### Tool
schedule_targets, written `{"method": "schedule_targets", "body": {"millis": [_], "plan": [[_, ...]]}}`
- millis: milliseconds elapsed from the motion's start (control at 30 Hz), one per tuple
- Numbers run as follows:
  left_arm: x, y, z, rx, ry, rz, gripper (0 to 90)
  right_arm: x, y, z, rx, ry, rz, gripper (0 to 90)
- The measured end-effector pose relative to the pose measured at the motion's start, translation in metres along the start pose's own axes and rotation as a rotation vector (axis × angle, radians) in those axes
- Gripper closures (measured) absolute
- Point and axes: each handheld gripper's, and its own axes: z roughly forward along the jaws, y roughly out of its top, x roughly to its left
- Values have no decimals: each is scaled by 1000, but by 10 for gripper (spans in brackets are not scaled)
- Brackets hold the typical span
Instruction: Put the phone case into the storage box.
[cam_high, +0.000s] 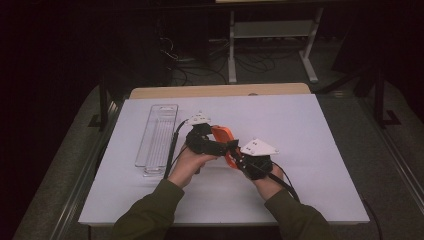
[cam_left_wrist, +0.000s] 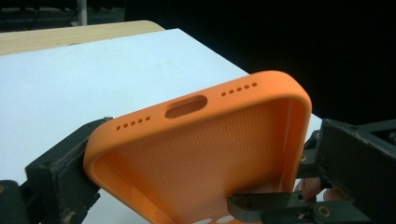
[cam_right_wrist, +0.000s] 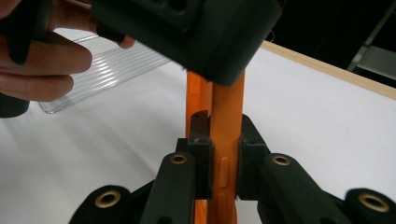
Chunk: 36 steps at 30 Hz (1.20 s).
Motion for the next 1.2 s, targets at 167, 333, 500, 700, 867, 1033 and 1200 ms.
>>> {"method": "schedule_targets", "body": {"millis": [167,333,500,700,867,1033,1200], "plan": [[0,0,0,-6,-5,-32,0,2,0,1,1,6,1,782],[0,0,1,-5,1,-45,0,4,-1,2,4,6,-8,781],[1,0,-1,-9,16,-45,53,4,-2,2,4,7,-10,781],[1,0,-4,-21,26,-58,105,4,-2,2,7,8,-9,781],[2,0,-4,-29,27,-50,126,4,-2,2,6,8,-14,781],[2,0,-4,-27,25,-48,132,4,-2,2,7,8,-16,780],[0,1,-5,-29,32,-31,139,3,-2,3,8,10,-15,777]]}}
